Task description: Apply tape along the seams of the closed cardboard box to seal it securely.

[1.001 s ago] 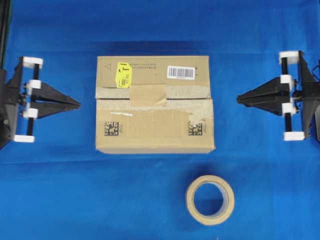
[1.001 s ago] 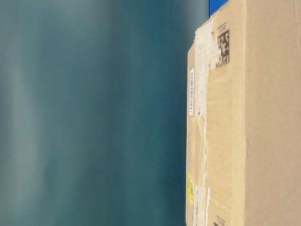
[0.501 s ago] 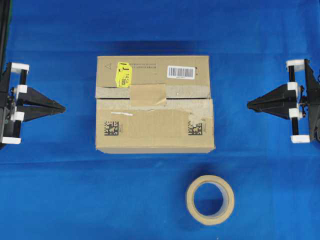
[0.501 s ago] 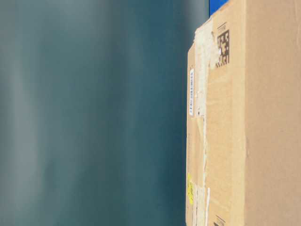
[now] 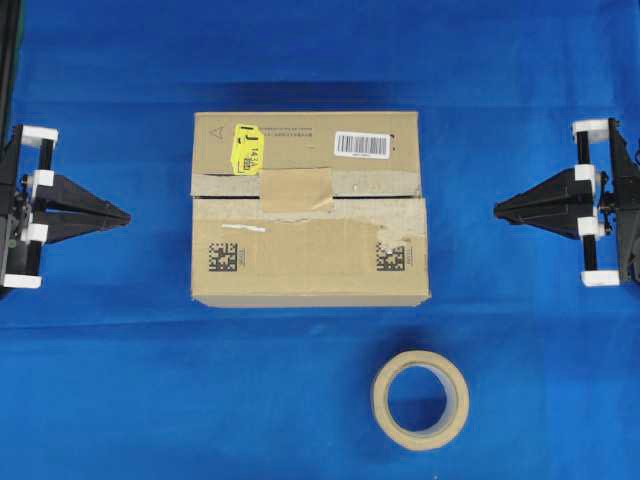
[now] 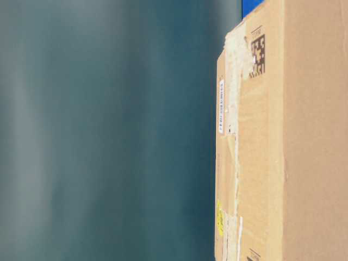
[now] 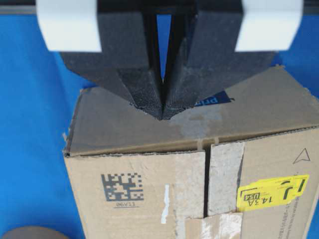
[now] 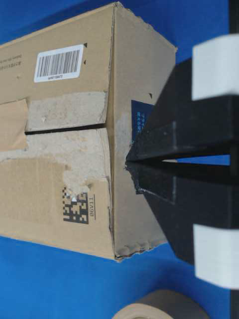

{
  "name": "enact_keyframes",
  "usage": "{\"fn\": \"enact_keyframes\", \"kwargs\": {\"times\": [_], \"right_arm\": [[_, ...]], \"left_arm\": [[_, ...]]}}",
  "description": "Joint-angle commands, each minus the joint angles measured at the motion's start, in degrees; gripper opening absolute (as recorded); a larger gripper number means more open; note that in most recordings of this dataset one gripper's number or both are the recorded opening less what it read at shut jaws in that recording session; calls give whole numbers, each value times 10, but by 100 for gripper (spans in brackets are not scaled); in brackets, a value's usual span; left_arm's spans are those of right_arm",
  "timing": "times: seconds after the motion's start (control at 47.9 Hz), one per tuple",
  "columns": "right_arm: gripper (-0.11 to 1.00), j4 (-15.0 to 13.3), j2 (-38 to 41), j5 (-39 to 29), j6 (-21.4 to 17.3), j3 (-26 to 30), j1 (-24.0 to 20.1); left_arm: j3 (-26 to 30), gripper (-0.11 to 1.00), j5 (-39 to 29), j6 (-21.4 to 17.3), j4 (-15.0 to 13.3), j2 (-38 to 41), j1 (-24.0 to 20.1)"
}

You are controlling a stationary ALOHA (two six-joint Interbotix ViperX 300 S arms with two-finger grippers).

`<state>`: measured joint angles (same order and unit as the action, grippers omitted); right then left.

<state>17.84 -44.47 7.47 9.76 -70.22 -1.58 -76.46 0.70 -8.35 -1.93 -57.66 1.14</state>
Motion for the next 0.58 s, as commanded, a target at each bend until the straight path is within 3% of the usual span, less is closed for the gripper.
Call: {"fn": "enact_keyframes", "kwargs": {"times": [0.0, 0.563], "right_arm": [[-1, 1, 1, 6, 1, 7, 2], [-1, 0, 0, 6, 1, 8, 3]], "left_arm": [[6, -1, 2, 1, 0, 2, 2], [6, -1, 2, 1, 0, -1, 2]]}}
